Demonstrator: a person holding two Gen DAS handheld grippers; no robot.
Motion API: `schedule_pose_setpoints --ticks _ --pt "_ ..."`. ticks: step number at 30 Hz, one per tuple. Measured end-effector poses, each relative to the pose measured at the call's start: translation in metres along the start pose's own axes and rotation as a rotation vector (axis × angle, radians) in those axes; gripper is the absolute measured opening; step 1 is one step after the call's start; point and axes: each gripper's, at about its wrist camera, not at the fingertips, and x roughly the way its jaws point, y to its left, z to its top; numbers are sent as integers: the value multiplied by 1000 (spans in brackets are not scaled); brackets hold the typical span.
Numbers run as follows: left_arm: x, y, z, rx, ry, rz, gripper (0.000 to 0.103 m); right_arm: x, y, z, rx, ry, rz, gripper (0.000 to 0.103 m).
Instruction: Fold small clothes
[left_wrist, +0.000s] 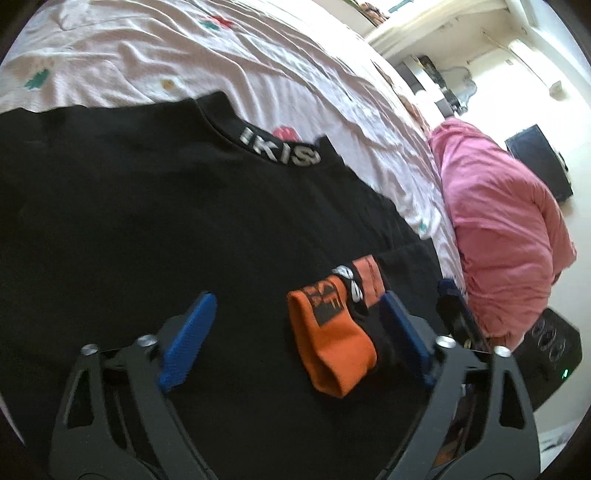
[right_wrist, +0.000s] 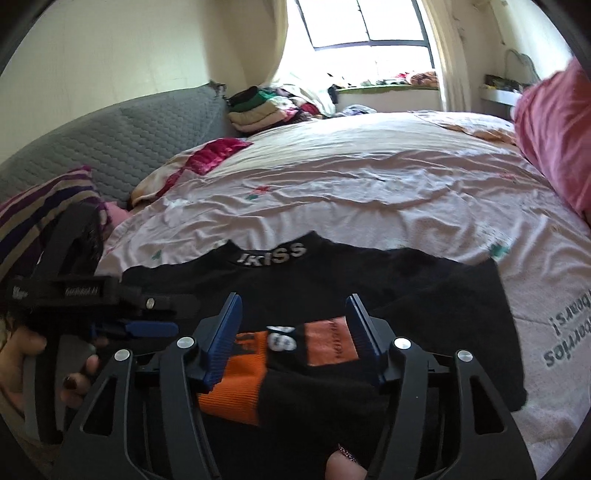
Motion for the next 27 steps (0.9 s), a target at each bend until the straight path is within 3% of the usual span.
schedule_pose_setpoints --ticks 4,11,15,22,27 --pt "16 -11 -8 38 48 -20 51 -5 -20 2 55 0 -52 57" --pt "36 -26 -18 87 47 27 50 -17 -46 5 112 -21 -122 59" --pt "37 -32 -20 128 35 62 11 -20 -57 4 121 -17 -176 59" --pt "23 -49 -20 220 -4 49 6 -24 -75 1 134 -6 -296 60" --pt "-16 -59 -12 269 -111 61 5 -29 -84 0 144 -11 -345 63"
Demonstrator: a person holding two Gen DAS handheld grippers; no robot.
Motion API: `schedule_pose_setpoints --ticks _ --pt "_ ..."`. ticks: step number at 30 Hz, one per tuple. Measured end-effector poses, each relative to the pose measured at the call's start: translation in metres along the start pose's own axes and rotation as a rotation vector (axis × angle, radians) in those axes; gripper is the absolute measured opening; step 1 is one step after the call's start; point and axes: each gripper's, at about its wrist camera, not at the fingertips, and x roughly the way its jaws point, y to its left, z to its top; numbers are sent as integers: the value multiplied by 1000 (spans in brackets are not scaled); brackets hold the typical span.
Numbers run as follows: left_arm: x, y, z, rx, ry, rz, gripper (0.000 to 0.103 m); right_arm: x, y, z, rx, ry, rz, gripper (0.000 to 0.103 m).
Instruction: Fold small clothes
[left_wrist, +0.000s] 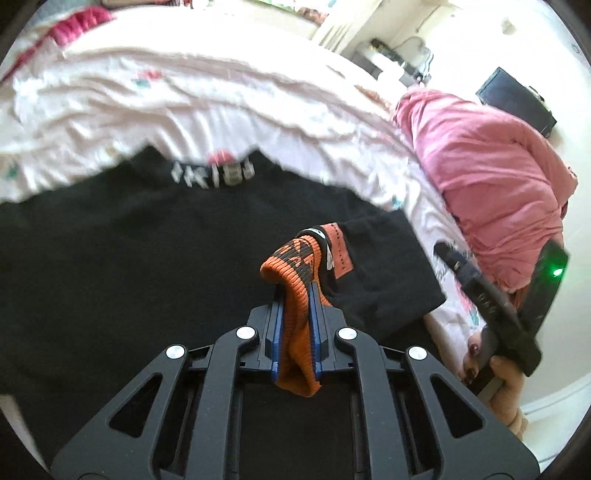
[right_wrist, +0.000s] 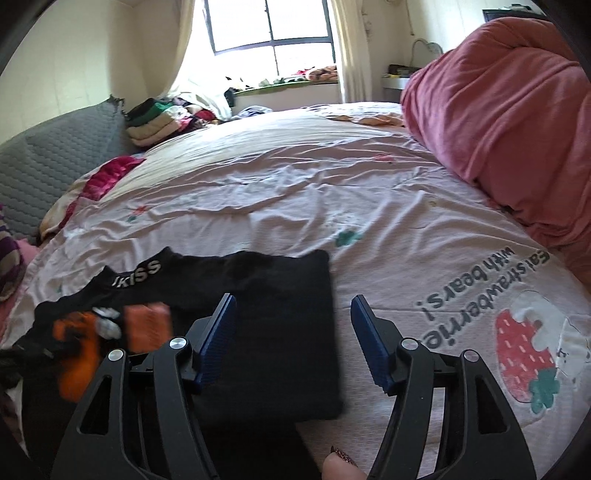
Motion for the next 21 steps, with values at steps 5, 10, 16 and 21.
schedule_pose_setpoints --ticks 5,10,16,21 --pt "-36 12 10 -21 -77 10 5 -1 -8 -1 13 4 -14 63" --pt "-63 27 17 -57 -134 25 5 -1 -8 -1 14 2 -16 63" --pt "-69 42 14 -84 -126 50 4 -2 -8 -1 9 -1 -20 63" --pt "-66 54 8 -106 -102 58 4 -2 -4 -2 0 0 -14 63"
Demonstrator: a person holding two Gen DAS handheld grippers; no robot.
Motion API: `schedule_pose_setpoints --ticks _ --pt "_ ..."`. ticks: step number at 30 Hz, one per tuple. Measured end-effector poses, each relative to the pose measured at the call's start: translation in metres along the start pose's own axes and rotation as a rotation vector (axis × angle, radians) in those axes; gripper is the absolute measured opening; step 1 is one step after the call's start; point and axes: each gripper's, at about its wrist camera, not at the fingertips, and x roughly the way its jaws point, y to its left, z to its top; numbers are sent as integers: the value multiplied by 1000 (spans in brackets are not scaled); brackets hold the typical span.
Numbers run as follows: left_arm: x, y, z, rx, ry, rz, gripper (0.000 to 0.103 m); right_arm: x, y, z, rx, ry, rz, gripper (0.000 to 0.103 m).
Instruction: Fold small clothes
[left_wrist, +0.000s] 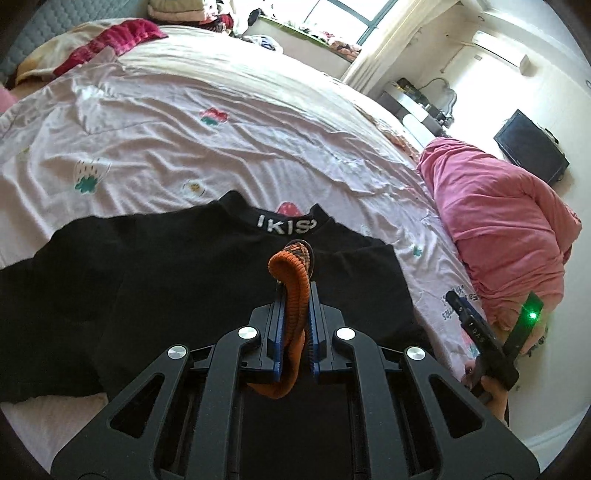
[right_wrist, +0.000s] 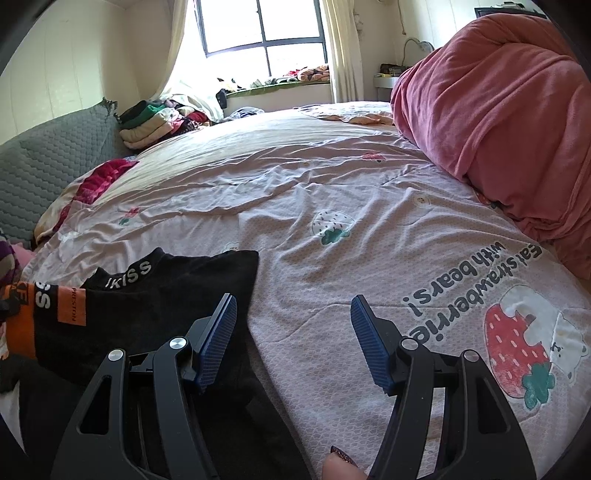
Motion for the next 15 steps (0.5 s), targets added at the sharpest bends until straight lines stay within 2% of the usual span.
schedule_pose_setpoints --ticks 7,9,12,15 --pt "1 14 -5 10 22 31 6 0 11 -1 -17 10 32 63" --pt "-3 18 -5 14 13 55 7 0 15 -1 -21 11 39 63" --pt "-6 21 -5 27 -11 110 16 1 23 -2 -36 15 54 63" --pt "-6 22 -6 35 -19 149 16 1 33 -3 -56 16 69 63"
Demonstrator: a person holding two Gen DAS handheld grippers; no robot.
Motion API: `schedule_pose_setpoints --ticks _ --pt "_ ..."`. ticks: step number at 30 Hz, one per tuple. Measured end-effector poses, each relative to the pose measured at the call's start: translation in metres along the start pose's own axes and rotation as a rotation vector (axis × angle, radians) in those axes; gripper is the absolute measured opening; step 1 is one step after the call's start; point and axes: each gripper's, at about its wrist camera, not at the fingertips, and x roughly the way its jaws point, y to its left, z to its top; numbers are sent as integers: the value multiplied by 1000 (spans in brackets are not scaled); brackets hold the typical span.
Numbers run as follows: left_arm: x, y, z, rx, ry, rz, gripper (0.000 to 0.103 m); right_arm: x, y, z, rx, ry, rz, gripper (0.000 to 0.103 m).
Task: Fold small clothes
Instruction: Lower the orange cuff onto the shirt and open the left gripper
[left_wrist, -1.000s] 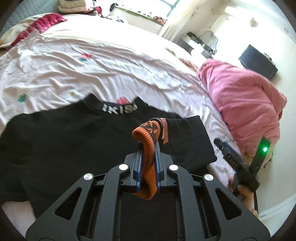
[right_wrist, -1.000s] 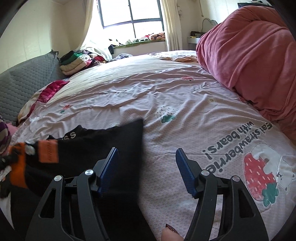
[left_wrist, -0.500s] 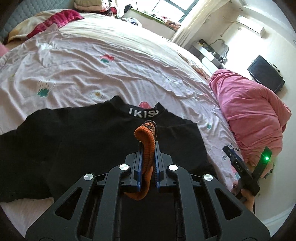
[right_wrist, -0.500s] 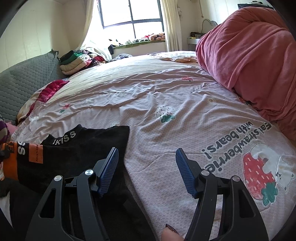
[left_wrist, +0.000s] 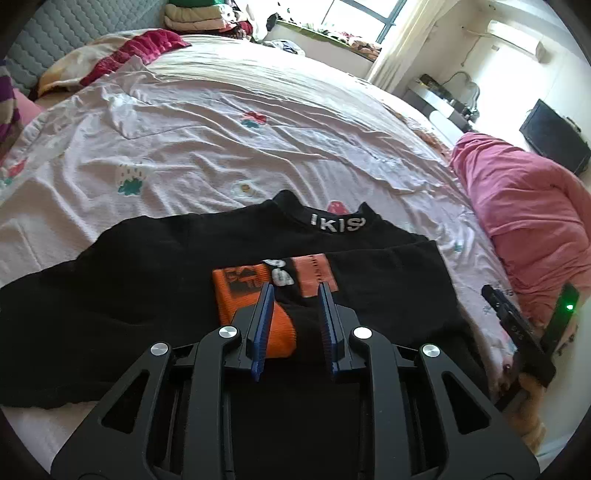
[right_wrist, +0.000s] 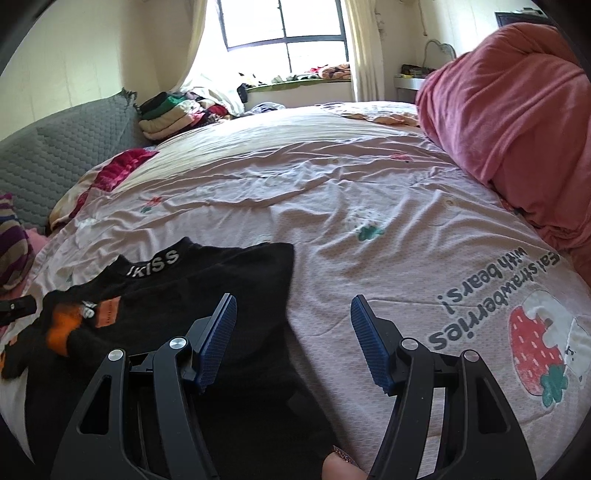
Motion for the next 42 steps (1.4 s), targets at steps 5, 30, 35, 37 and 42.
schedule_pose_setpoints --ticks 5,30,35,37,42 --pt "14 -10 -4 38 24 23 17 3 19 -2 -46 10 25 63" --pt "65 -17 -33 113 159 136 34 38 37 -28 -99 218 29 69" --pt "54 -14 -31 93 148 107 38 25 43 -23 -101 165 73 72" --pt "46 -13 -31 93 134 102 38 22 49 -22 -114 154 87 77" --pt "30 -6 -32 82 107 109 55 13 62 -22 -147 123 107 86"
